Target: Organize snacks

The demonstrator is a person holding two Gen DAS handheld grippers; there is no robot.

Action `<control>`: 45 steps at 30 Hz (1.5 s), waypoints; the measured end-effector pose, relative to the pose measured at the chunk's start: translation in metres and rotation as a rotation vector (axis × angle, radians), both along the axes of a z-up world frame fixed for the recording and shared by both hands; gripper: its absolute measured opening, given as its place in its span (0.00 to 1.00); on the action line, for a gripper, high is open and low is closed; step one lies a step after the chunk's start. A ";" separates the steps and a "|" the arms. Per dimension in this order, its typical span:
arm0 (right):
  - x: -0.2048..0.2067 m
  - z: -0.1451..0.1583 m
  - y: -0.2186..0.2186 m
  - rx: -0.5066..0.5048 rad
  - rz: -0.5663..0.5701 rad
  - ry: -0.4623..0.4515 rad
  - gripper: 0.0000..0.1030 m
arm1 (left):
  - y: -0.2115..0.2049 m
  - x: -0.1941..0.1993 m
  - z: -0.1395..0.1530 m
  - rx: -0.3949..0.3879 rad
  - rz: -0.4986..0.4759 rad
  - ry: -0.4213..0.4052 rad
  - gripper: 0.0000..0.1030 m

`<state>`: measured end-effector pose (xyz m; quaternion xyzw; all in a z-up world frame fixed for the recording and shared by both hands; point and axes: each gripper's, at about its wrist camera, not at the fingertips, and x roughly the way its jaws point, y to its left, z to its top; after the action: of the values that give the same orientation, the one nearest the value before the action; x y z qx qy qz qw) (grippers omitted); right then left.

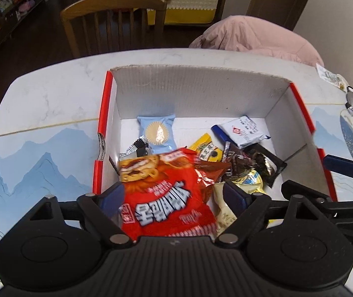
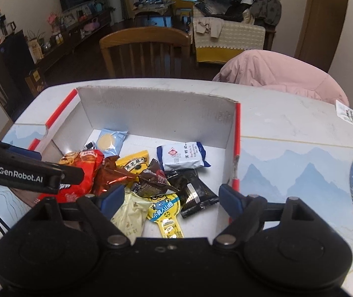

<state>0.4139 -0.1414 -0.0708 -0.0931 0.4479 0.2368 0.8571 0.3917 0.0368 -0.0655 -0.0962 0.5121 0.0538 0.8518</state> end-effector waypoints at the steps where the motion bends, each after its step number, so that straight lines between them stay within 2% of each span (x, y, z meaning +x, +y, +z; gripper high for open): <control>1: -0.003 0.003 -0.002 0.011 -0.003 0.000 0.80 | -0.001 -0.002 0.002 0.000 -0.006 -0.005 0.86; 6: -0.019 0.018 -0.013 0.053 -0.007 -0.022 0.81 | -0.007 -0.018 0.014 0.013 -0.022 -0.042 0.86; 8: -0.025 0.025 -0.017 0.075 -0.010 -0.033 0.86 | -0.010 -0.027 0.020 0.017 -0.028 -0.065 0.86; 12: -0.038 0.038 -0.025 0.116 -0.023 -0.058 0.89 | -0.017 -0.048 0.037 0.051 -0.049 -0.126 0.86; 21: -0.072 0.064 -0.036 0.198 -0.020 -0.116 0.90 | -0.025 -0.095 0.070 0.011 -0.079 -0.235 0.86; 25: -0.088 0.074 -0.040 0.236 -0.015 -0.142 0.92 | -0.026 -0.117 0.084 0.011 -0.073 -0.295 0.96; 28: -0.103 0.081 -0.043 0.254 -0.007 -0.176 0.93 | -0.025 -0.130 0.094 0.004 -0.056 -0.327 0.98; 31: -0.118 0.087 -0.046 0.275 0.000 -0.216 1.00 | -0.024 -0.143 0.101 -0.007 -0.050 -0.351 0.99; 38: -0.143 0.100 -0.051 0.312 -0.003 -0.262 1.00 | -0.024 -0.171 0.108 0.008 -0.043 -0.384 0.99; 45: -0.165 0.103 -0.049 0.339 -0.011 -0.313 1.00 | -0.024 -0.193 0.109 -0.001 -0.038 -0.382 0.99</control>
<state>0.2490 -0.1907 0.0318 0.0189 0.2638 0.2866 0.9208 0.1987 0.0127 0.0439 -0.0953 0.3427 0.0182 0.9344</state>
